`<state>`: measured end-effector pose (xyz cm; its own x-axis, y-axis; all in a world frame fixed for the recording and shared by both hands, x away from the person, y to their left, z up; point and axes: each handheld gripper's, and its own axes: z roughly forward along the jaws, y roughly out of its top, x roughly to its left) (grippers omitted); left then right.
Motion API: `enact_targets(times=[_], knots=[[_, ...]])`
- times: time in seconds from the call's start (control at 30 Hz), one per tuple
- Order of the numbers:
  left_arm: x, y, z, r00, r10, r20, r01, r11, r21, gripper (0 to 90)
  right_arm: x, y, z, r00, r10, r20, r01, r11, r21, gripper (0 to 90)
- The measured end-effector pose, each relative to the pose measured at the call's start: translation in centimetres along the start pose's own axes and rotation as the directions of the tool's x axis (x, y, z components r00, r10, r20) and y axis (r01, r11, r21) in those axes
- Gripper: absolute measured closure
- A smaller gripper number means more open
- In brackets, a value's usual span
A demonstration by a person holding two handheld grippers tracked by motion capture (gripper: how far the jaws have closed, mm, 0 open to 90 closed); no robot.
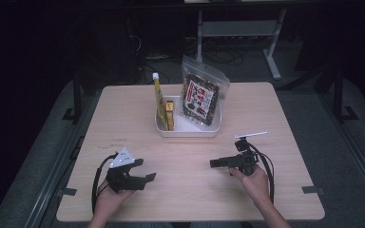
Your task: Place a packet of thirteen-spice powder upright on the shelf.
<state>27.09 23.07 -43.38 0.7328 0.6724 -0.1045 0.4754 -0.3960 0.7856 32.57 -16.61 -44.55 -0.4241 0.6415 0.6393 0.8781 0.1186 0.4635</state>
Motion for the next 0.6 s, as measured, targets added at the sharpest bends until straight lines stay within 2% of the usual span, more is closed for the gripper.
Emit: enact_targets(times=[0.13,0.2,0.43,0.6], knots=[[0.0,0.0,0.0,1.0000,0.001,0.002,-0.001,1.0000,0.002,24.4,-0.1,-0.7,-0.3,0.9998,-0.018,0.013,0.018,1.000,0.002,36.5],[0.0,0.0,0.1,1.0000,0.001,0.001,-0.001,1.0000,0.004,24.4,0.0,-1.2,-0.5,0.9996,-0.026,0.003,0.026,1.000,-0.011,36.6],[0.0,-0.1,0.1,0.9999,-0.007,0.013,0.007,1.0000,0.005,24.3,0.0,-2.5,-0.5,0.9991,-0.041,-0.008,0.041,0.999,-0.003,34.9],[0.0,-0.2,0.2,0.9998,-0.017,0.014,0.017,0.9998,0.008,24.4,0.2,-3.3,-0.8,0.9951,-0.094,0.030,0.094,0.996,-0.007,33.6]])
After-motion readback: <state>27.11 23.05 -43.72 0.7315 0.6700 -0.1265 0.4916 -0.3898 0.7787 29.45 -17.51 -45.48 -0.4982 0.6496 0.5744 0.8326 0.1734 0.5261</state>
